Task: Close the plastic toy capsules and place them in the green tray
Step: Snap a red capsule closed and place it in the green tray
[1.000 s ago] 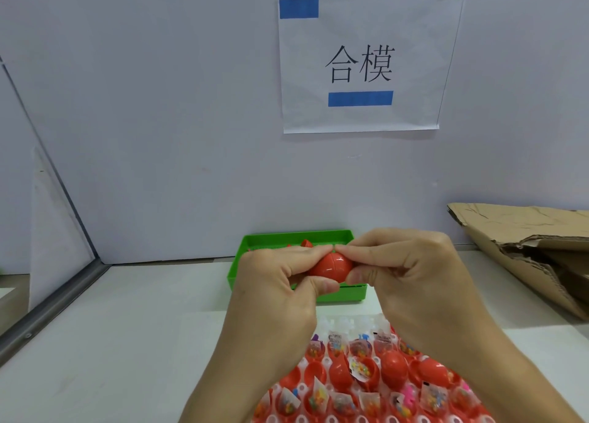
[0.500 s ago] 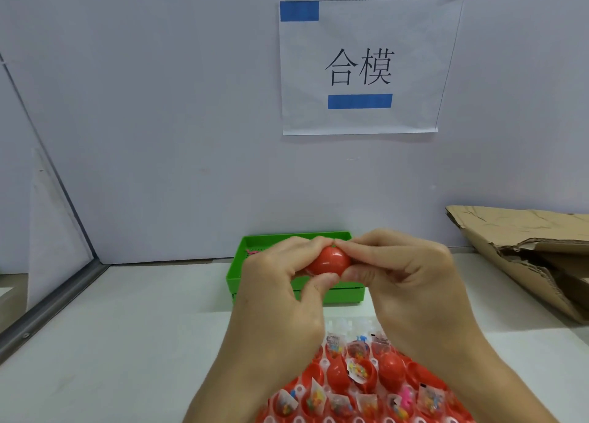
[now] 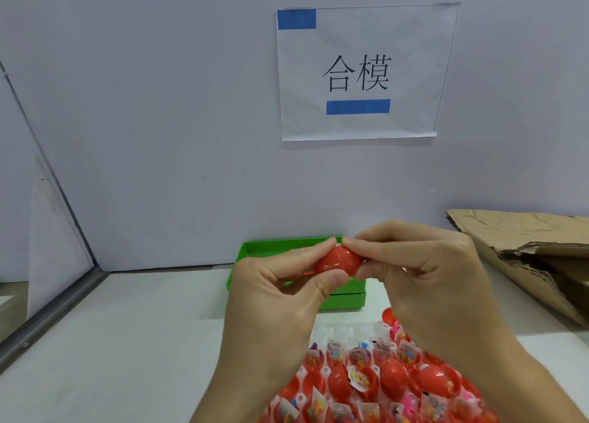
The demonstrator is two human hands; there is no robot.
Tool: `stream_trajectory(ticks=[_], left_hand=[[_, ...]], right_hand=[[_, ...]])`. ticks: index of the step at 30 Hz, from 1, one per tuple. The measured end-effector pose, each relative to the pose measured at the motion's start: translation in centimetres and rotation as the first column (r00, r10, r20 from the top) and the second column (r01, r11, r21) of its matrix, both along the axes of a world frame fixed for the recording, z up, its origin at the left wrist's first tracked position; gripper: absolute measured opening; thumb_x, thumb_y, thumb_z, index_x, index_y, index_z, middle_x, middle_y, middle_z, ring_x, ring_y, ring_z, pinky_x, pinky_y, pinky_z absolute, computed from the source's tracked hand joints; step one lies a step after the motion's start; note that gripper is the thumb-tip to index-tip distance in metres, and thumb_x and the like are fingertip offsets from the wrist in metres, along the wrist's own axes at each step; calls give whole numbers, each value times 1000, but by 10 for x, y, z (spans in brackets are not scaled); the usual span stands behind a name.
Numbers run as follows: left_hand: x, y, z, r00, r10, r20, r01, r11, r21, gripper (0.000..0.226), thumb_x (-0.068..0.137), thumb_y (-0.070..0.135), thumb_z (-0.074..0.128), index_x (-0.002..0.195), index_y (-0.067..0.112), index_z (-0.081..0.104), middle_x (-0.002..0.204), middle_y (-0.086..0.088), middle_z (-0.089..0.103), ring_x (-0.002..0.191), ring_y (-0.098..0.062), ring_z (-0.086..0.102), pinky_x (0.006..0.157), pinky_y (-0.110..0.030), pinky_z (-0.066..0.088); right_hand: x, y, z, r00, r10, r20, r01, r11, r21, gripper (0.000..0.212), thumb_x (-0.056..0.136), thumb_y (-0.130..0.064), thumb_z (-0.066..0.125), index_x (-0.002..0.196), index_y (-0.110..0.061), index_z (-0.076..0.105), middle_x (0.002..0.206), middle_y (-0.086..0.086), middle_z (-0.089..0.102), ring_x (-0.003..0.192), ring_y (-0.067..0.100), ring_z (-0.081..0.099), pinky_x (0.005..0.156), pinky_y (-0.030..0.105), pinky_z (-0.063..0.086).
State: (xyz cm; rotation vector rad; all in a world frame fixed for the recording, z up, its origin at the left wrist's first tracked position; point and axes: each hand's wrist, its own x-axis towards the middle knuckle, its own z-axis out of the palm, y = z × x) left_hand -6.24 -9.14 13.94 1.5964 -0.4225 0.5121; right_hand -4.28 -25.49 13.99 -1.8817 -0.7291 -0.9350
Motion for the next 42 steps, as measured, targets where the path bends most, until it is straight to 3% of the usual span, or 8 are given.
stream_trajectory(ticks=[4, 10, 18, 23, 27, 30, 32, 42], left_hand=[[2, -3, -5, 990, 130, 60, -135, 986, 93, 42, 74, -6, 78, 87, 34, 77, 87, 23, 74, 88, 7, 70, 81, -6, 50], [3, -3, -7, 973, 181, 142, -208, 957, 204, 48, 80, -17, 69, 97, 28, 75, 98, 31, 69, 91, 10, 67, 82, -5, 49], [3, 0, -4, 990, 65, 129, -83, 986, 143, 24, 85, 16, 72, 104, 30, 74, 96, 18, 74, 93, 1, 69, 80, -9, 51], [5, -1, -2, 998, -58, 29, 59, 997, -41, 25, 75, 26, 78, 100, 24, 74, 94, 11, 76, 90, -5, 72, 79, -12, 52], [7, -1, -6, 998, 37, 60, -36, 999, -22, 34, 73, 14, 81, 103, 28, 72, 94, 13, 75, 90, -4, 71, 78, -11, 52], [8, -1, -9, 990, 118, 80, -116, 993, -21, 46, 69, 19, 85, 106, 34, 62, 95, 13, 73, 92, -7, 71, 79, -13, 53], [7, -1, -10, 975, 187, 121, -194, 979, 53, 44, 69, 19, 86, 102, 36, 61, 95, 16, 72, 92, -5, 70, 78, -14, 53], [6, -4, -10, 887, 292, 357, -381, 900, 211, 24, 77, 21, 82, 99, 26, 71, 93, 15, 68, 89, -12, 67, 75, -28, 56]], right_hand=[[-1, 4, -4, 999, -24, 39, 27, 997, -75, 25, 79, 11, 69, 92, -7, 80, 82, -6, 72, 70, 2, 67, 63, 12, 53], [2, 7, -7, 999, 1, 33, 2, 996, -88, 19, 82, 1, 63, 89, -3, 79, 80, -3, 70, 66, 2, 66, 63, 6, 50], [2, 11, -7, 987, 86, -133, -72, 991, 109, 47, 78, 9, 74, 98, -33, 75, 88, -14, 74, 86, 9, 72, 77, 22, 56], [1, 10, -5, 927, 258, -272, -150, 921, 360, 41, 73, 18, 74, 88, -20, 74, 80, -2, 78, 75, 13, 76, 74, 18, 58], [-2, 11, -3, 890, 298, -346, -165, 916, 365, 32, 80, 14, 70, 90, -16, 77, 82, -3, 79, 79, 14, 76, 77, 21, 59], [-5, 12, -3, 832, 374, -410, -201, 892, 406, 21, 83, -10, 73, 103, -14, 76, 90, -3, 79, 88, 12, 76, 79, 19, 58], [-7, 14, -2, 794, 427, -432, -227, 868, 441, 35, 73, -25, 76, 106, -13, 75, 92, -3, 79, 90, 12, 75, 77, 16, 56], [-4, 24, -6, 724, 547, -420, -244, 773, 586, 21, 75, -28, 84, 94, -19, 81, 91, 6, 79, 90, 19, 76, 79, 18, 56]])
